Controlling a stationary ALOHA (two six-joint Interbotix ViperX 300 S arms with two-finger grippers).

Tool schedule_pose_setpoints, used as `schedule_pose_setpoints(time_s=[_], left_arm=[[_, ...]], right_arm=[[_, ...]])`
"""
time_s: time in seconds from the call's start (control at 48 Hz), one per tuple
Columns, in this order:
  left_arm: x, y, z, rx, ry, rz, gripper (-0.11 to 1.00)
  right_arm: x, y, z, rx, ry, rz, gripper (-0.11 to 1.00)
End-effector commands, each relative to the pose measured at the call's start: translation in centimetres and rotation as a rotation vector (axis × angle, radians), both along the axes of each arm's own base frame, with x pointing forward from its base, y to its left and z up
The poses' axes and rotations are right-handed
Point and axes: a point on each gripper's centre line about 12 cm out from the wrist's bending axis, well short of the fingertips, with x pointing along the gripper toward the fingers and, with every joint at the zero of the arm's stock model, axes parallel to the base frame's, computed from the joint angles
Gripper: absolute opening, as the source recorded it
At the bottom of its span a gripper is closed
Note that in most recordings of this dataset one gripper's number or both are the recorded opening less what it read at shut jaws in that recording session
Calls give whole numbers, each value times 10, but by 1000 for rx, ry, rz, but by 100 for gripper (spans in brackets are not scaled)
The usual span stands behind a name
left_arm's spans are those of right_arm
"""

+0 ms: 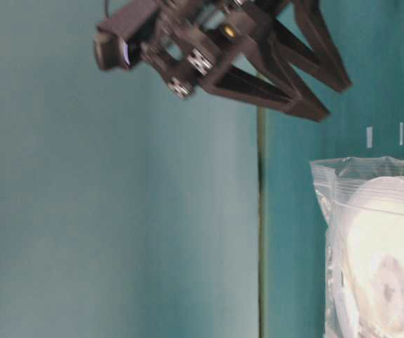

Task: Take out the reel from the clear zip bag.
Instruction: 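Reach the right gripper to the reel's right rim inside the bag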

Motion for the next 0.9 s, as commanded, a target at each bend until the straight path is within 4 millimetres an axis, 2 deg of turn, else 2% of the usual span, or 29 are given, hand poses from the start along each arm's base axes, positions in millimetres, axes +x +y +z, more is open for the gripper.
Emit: schedule_pose_setpoints(time_s=[0.0,0.271,0.583,0.875], left_arm=[[6,-1,-4,1,20,-12,-4],[8,-1,-3,0,17,-11,-4],[8,-1,-3,0,17,-11,-4],[8,-1,-3,0,17,-11,-4]], right_arm=[[11,1,1,10,-9,-6,77],[20,-2,-14,23,12,-43,77],[42,-12,-15,4,-29,-78,77],[49,-14,-21,1,-26,-85,77]])
